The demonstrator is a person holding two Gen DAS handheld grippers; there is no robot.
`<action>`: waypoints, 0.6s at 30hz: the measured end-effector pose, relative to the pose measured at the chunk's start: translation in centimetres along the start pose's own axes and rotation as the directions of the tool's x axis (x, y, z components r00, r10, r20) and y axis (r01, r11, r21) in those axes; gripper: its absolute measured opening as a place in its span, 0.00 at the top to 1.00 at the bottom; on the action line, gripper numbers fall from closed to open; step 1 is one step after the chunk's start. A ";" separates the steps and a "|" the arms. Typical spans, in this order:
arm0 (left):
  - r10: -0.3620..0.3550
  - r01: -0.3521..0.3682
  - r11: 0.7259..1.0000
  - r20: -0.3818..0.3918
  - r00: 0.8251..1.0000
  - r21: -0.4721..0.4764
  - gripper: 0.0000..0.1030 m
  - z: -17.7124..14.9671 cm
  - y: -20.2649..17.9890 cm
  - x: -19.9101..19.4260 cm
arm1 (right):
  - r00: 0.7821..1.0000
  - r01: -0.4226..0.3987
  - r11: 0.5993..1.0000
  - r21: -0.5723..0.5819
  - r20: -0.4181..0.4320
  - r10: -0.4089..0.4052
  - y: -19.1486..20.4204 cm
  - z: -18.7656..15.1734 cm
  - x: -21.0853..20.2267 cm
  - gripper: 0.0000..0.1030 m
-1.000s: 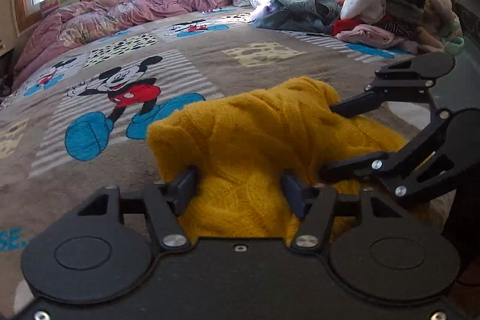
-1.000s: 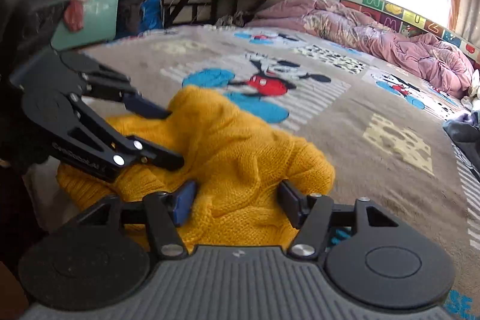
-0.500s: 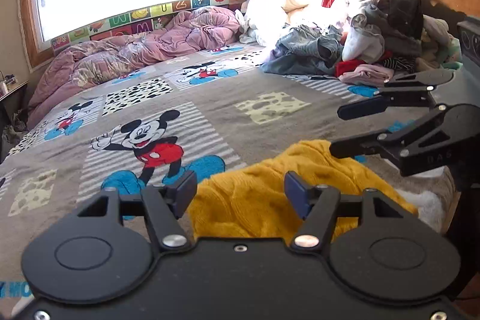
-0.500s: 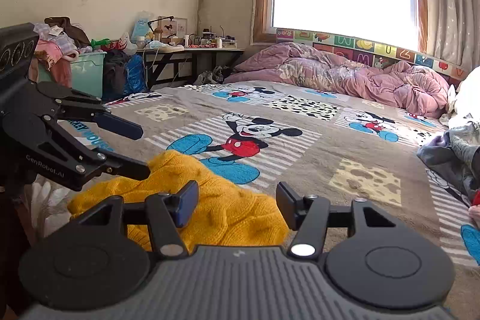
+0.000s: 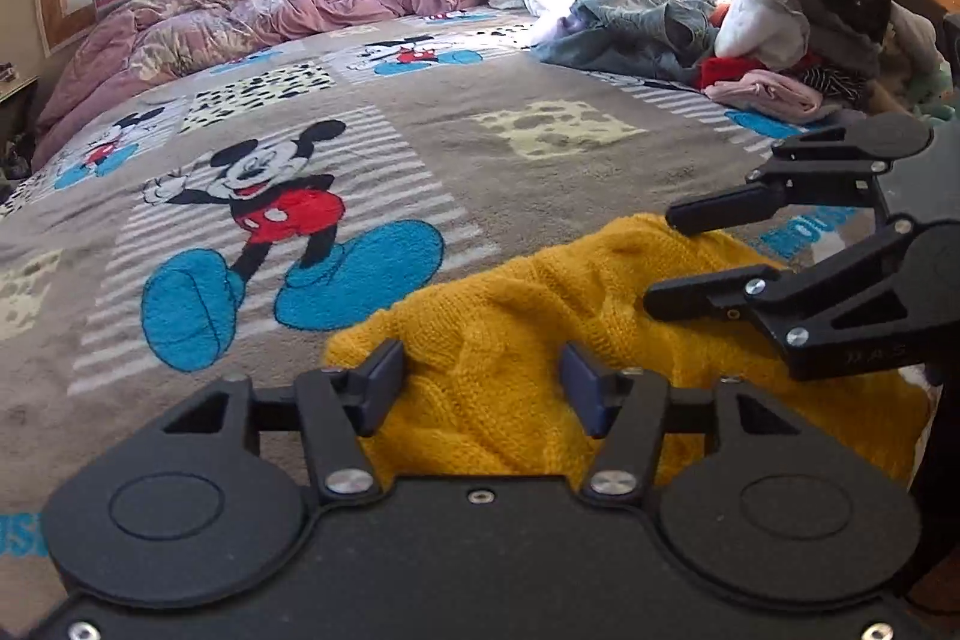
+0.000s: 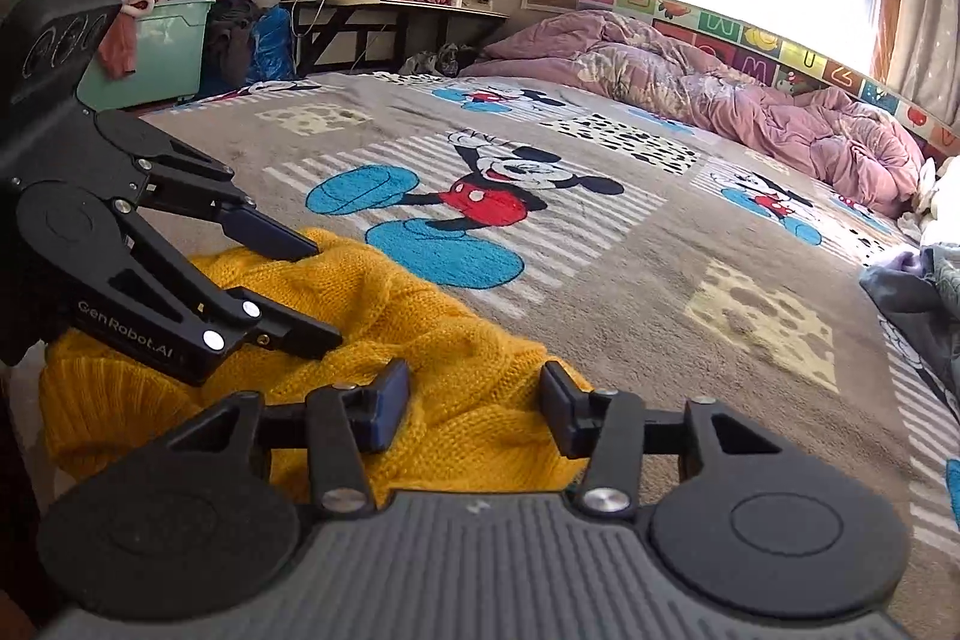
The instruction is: Fold clothes
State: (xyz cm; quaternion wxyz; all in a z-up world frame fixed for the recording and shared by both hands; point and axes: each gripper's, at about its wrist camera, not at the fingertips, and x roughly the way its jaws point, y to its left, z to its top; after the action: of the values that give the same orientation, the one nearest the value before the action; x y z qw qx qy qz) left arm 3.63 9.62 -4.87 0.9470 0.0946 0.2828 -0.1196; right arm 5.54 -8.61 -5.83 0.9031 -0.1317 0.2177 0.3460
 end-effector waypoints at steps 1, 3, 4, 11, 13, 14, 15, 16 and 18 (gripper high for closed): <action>0.022 -0.023 0.999 0.039 0.999 0.024 0.47 0.2 -0.3 -1.7 | 0.999 0.003 1.000 0.020 0.035 -0.004 -0.1 0.2 -1.6 0.54; 0.016 -0.019 0.999 0.082 0.997 0.039 0.47 -0.2 -1.0 -4.2 | 0.996 0.000 0.999 0.044 0.091 -0.004 0.2 -0.1 -4.3 0.54; 0.002 -0.005 0.999 0.086 0.996 0.041 0.47 -0.6 -1.4 -4.8 | 0.996 -0.008 0.999 0.040 0.091 0.004 0.6 -0.6 -4.9 0.54; 0.018 -0.019 0.999 0.003 1.000 0.047 0.44 -6.3 -4.5 -1.1 | 1.000 -0.025 1.000 0.015 -0.009 0.025 3.4 -6.0 -3.1 0.53; 0.008 -0.007 0.999 -0.022 1.000 0.046 0.44 -5.5 -4.4 -1.4 | 1.000 -0.025 0.999 0.020 -0.008 0.025 3.4 -5.8 -3.2 0.53; 0.002 0.000 0.999 -0.034 0.999 0.054 0.44 -5.3 -4.4 -1.5 | 0.999 -0.029 0.999 0.017 -0.020 0.029 3.4 -5.6 -3.3 0.53; -0.002 0.004 0.999 -0.044 0.999 0.047 0.44 -5.0 -4.2 -1.6 | 0.999 -0.031 0.999 0.007 -0.028 0.031 3.4 -5.5 -3.3 0.53; -0.005 0.007 0.999 -0.055 0.998 0.032 0.43 -4.8 -4.1 -1.8 | 0.999 -0.034 0.999 0.004 -0.034 0.034 3.4 -5.4 -3.5 0.53; -0.007 0.006 1.000 -0.075 0.997 -0.009 0.41 -4.0 -3.8 -2.5 | 0.998 -0.041 0.997 0.061 -0.040 0.043 3.1 -4.9 -4.0 0.52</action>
State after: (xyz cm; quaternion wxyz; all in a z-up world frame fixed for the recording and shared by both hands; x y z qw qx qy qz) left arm -1.56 7.47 -7.20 0.9357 0.0942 0.3190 -0.1178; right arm -0.75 -10.53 -8.38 0.8945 -0.1069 0.2493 0.3554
